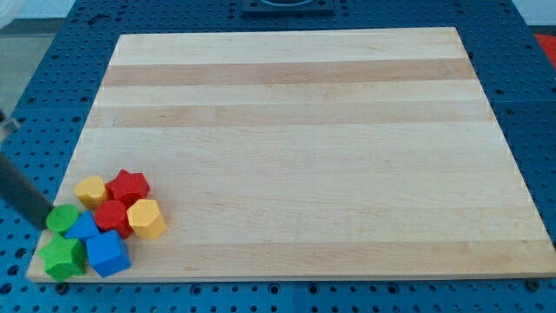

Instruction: Move your arm towards the yellow hexagon

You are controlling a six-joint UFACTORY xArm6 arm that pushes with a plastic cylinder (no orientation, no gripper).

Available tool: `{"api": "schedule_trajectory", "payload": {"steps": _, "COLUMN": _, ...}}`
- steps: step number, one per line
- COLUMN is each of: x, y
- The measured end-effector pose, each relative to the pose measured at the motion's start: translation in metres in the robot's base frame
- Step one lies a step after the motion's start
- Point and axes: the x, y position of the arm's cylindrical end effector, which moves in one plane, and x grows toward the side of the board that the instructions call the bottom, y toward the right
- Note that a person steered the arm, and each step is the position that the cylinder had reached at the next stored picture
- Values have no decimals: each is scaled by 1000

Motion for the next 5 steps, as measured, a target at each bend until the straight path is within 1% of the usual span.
{"api": "schedule_trajectory", "payload": {"steps": 1, "x": -54, "y": 74}}
{"api": "schedule_trajectory", "payload": {"steps": 2, "x": -132, "y": 130}}
{"api": "schedule_trajectory", "payload": {"steps": 3, "x": -136, "y": 208}}
{"api": "schedule_trajectory", "payload": {"steps": 4, "x": -86, "y": 305}}
{"api": "schedule_trajectory", "payload": {"steps": 5, "x": -1, "y": 316}}
